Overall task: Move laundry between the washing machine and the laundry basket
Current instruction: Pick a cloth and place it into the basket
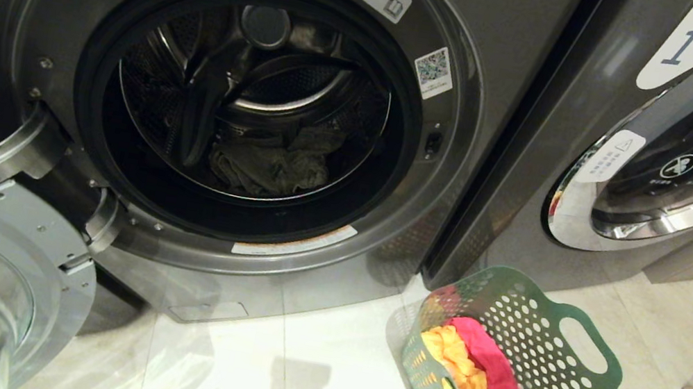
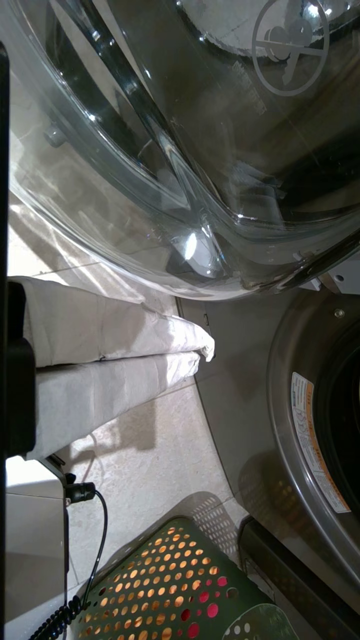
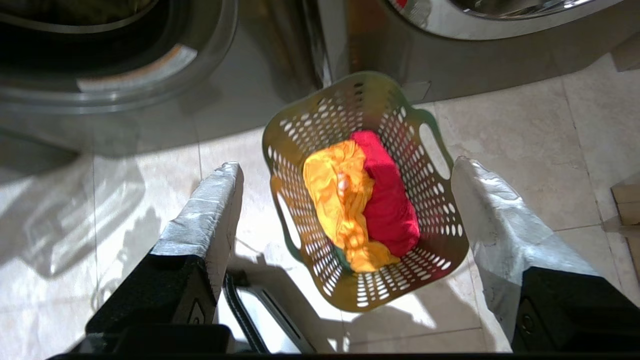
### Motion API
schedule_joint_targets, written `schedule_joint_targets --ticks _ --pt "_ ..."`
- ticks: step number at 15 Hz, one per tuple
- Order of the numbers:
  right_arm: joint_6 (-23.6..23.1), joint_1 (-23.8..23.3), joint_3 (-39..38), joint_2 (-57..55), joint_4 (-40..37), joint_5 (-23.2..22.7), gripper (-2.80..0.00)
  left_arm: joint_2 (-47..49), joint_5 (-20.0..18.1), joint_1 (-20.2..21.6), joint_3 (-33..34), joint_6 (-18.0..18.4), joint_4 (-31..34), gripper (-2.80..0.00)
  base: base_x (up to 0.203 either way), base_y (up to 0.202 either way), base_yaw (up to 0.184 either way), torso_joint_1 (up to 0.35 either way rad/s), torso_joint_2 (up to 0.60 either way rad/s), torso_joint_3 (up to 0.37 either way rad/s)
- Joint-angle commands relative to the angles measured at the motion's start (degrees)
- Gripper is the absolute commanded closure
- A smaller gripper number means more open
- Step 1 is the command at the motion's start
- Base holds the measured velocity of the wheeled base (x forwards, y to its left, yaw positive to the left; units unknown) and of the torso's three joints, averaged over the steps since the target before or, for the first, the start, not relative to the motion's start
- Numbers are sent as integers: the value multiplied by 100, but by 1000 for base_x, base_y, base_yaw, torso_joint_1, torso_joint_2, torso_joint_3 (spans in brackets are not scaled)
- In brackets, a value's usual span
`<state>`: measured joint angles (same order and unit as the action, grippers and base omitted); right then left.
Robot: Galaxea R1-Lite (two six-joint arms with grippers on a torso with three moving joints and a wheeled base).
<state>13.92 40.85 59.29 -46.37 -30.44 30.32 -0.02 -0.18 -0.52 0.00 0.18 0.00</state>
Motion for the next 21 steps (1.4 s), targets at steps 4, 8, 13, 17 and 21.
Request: schedule_joint_targets --ticks 4,8,13,17,21 --pt "-381 327 171 -75 -471 -198 -280 2 1 6 0 -1 0 0 0 0 0 0 0 0" --pt "-399 327 101 60 -473 -342 -280 2 1 0 0 -1 0 0 0 -5 61 0 0 2" --pt "-350 299 -9 167 -472 -303 -280 2 1 0 0 -1 0 0 0 -9 176 2 3 2" --pt "-320 134 -391 347 -480 -141 -280 2 1 0 0 -1 0 0 1 -7 147 3 2 4" --pt "-379 160 -535 271 -585 -165 -280 2 1 0 0 -1 0 0 0 -1 13 -1 1 1"
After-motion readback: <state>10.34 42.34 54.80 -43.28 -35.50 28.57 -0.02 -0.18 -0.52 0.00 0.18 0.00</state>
